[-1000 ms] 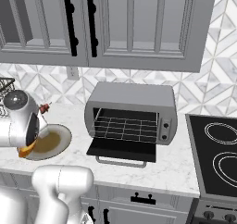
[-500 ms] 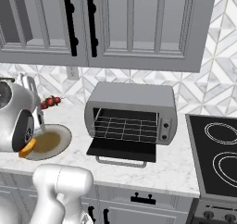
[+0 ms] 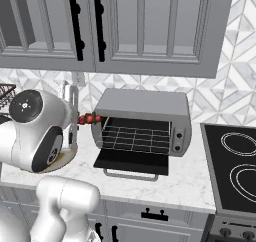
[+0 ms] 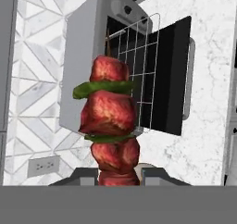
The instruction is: Pick up the kebab skewer and baguette bread, and place them inside the toaster oven. Close the toaster oven door and start by setting the timer.
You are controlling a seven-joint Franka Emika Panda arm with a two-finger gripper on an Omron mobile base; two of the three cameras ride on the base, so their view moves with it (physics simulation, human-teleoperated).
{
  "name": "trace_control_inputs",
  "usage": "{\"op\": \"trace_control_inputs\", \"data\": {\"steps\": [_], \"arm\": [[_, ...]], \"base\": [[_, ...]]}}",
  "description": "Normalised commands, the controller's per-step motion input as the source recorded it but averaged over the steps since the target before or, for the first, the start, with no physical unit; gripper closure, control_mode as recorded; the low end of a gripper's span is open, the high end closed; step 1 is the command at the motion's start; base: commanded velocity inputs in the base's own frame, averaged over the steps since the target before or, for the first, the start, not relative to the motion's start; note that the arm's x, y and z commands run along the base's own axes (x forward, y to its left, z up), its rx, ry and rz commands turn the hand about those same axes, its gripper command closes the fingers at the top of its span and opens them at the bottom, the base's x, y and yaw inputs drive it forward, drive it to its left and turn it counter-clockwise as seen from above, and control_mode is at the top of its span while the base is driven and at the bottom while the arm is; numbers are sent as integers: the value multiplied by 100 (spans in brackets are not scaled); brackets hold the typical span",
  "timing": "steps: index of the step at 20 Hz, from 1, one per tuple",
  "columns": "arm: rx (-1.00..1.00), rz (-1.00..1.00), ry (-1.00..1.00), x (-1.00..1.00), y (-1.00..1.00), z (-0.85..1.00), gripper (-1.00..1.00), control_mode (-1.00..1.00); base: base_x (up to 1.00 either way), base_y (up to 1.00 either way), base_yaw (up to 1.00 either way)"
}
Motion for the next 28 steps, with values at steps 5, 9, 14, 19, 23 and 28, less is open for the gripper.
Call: {"op": "trace_control_inputs", "data": {"steps": [5, 9, 14, 19, 23, 28], "arm": [[0, -11, 1, 5, -58, -32, 100, -100], [0, -8, 0, 19, -39, -46, 100, -100], [0, -1, 0, 37, -6, -44, 100, -100], [0, 0, 0, 29, -22, -39, 100, -100], [0, 0, 0, 18, -25, -34, 100, -100], [0, 0, 1, 22, -10, -21, 100, -100]], "base": [[0, 0, 0], [0, 0, 0], [0, 0, 0], [0, 0, 0], [0, 0, 0], [0, 0, 0]]}}
